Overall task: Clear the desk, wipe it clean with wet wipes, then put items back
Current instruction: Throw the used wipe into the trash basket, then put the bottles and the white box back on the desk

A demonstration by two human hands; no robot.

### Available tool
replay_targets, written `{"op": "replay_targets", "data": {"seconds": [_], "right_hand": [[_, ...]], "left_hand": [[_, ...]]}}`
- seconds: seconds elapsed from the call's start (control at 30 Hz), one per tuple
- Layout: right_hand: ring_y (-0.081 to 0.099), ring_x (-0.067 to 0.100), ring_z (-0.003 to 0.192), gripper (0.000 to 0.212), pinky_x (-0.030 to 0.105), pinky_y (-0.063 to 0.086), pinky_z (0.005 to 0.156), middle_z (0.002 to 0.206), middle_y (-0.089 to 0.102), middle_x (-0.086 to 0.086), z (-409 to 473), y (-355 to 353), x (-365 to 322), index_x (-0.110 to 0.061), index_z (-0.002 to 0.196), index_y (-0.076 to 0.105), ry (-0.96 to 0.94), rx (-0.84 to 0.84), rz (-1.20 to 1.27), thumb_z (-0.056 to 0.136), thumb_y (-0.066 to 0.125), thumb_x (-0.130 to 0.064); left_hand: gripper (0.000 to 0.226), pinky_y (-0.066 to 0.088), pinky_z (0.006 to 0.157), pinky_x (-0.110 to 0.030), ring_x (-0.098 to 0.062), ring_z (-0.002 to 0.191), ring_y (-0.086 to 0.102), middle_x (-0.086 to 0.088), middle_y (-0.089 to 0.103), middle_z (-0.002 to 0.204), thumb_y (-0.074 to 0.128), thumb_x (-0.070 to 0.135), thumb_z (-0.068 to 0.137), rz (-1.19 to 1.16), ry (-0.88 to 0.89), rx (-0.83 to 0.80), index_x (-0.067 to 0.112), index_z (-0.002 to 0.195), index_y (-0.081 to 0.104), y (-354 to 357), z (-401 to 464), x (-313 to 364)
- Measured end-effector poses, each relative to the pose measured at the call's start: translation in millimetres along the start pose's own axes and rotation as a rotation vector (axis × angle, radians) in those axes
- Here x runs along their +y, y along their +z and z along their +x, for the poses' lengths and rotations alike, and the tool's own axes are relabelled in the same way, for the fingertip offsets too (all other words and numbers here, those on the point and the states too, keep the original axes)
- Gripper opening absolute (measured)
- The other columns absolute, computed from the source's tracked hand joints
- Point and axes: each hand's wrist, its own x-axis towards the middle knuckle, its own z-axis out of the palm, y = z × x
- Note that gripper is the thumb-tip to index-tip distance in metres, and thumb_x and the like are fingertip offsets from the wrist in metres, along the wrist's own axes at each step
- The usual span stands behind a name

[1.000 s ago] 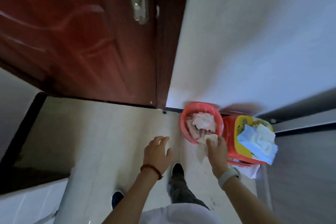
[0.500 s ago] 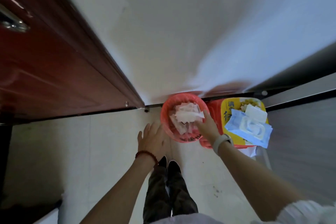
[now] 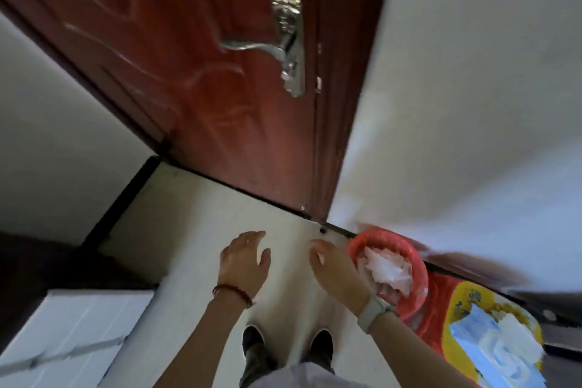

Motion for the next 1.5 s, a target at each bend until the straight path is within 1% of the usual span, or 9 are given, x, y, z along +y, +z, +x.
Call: {"op": "replay_targets", "data": {"seconds": [0.07, 0.23, 0.33, 0.57, 0.73, 0.93, 1.1, 1.3, 1.5], "right_hand": [[0.057, 0.029, 0.107, 0.041, 0.036, 0.042, 0.095, 0.114, 0.064, 0.015, 10.7, 18.9, -52.0, -0.004, 0.116, 0.057, -0.169, -0.103, -0.063, 0.09, 0.034, -0.024], [0.056, 0.026, 0.11, 0.03, 0.032, 0.042, 0.092, 0.116, 0.063, 0.012, 11.4, 87.4, -184.5, -0.007, 0.117, 0.057, -0.482, -0.244, -0.218, 0.093, 0.041, -0.016], [0.056, 0.027, 0.111, 0.03, 0.033, 0.042, 0.095, 0.118, 0.063, 0.013, -6.3, 144.1, -258.5, -0.006, 0.118, 0.058, -0.657, -0.32, -0.238, 0.093, 0.043, -0.015], [0.055, 0.022, 0.111, 0.029, 0.024, 0.039, 0.09, 0.12, 0.061, 0.01, -74.2, 273.5, -407.6, -0.007, 0.117, 0.058, -0.91, -0.445, -0.271, 0.094, 0.043, -0.014], [0.053, 0.017, 0.113, 0.03, 0.029, 0.043, 0.094, 0.121, 0.06, 0.004, -106.2, 329.1, -472.9, -0.014, 0.12, 0.057, -0.985, -0.496, -0.299, 0.096, 0.041, -0.02], [0.053, 0.014, 0.111, 0.03, 0.025, 0.044, 0.091, 0.12, 0.059, 0.001, -93.6, 369.8, -530.8, -0.016, 0.122, 0.055, -1.043, -0.49, -0.378, 0.097, 0.04, -0.023], [0.053, 0.015, 0.11, 0.03, 0.029, 0.045, 0.091, 0.12, 0.058, 0.001, -56.0, 409.0, -575.1, -0.016, 0.122, 0.054, -1.028, -0.47, -0.358, 0.096, 0.041, -0.022], [0.046, 0.019, 0.121, 0.033, 0.031, 0.041, 0.096, 0.128, 0.053, 0.004, 18.2, 454.9, -643.4, -0.012, 0.126, 0.049, -1.041, -0.331, -0.317, 0.094, 0.044, -0.017], [0.035, 0.028, 0.127, 0.04, 0.035, 0.035, 0.101, 0.134, 0.045, 0.013, 89.2, 500.8, -694.7, -0.006, 0.131, 0.042, -1.064, -0.218, -0.492, 0.092, 0.045, -0.013]], "left_hand": [[0.038, 0.035, 0.1, -0.038, -0.024, 0.119, 0.048, -0.003, 0.053, 0.13, 0.043, 0.03, 0.089, -0.019, -0.115, 0.12, 0.017, 0.124, 0.05, -41.3, -18.9, -34.8], [0.028, 0.041, 0.091, -0.04, -0.031, 0.108, 0.05, -0.012, 0.055, 0.119, 0.049, 0.022, 0.088, -0.067, -0.387, 0.358, 0.01, 0.113, 0.055, -131.4, -87.0, -137.7], [0.032, 0.037, 0.097, -0.037, -0.027, 0.114, 0.048, -0.008, 0.052, 0.126, 0.046, 0.024, 0.09, -0.109, -0.496, 0.489, 0.015, 0.12, 0.051, -174.6, -143.0, -206.5], [0.039, 0.036, 0.101, -0.039, -0.023, 0.123, 0.042, -0.003, 0.047, 0.133, 0.044, 0.028, 0.091, -0.088, -0.662, 0.712, 0.02, 0.129, 0.044, -249.0, -285.0, -350.1], [0.038, 0.037, 0.099, -0.04, -0.023, 0.121, 0.045, -0.003, 0.05, 0.131, 0.046, 0.027, 0.09, -0.083, -0.754, 0.79, 0.02, 0.127, 0.046, -283.6, -336.3, -413.5], [0.037, 0.038, 0.097, -0.04, -0.024, 0.119, 0.046, -0.003, 0.051, 0.129, 0.048, 0.026, 0.089, -0.098, -0.746, 0.855, 0.019, 0.126, 0.048, -311.4, -333.5, -467.6], [0.039, 0.04, 0.095, -0.038, -0.024, 0.119, 0.046, -0.004, 0.05, 0.129, 0.048, 0.026, 0.089, -0.133, -0.718, 0.853, 0.018, 0.127, 0.046, -329.9, -304.1, -513.2], [0.045, 0.039, 0.098, -0.029, -0.02, 0.122, 0.042, -0.004, 0.046, 0.13, 0.048, 0.027, 0.089, -0.197, -0.652, 0.796, 0.016, 0.132, 0.039, -375.5, -231.2, -564.6], [0.057, 0.032, 0.104, -0.031, -0.025, 0.127, 0.033, -0.009, 0.034, 0.14, 0.053, 0.023, 0.087, -0.288, -0.64, 0.778, 0.011, 0.137, 0.028, -416.6, -144.8, -606.9]]}}
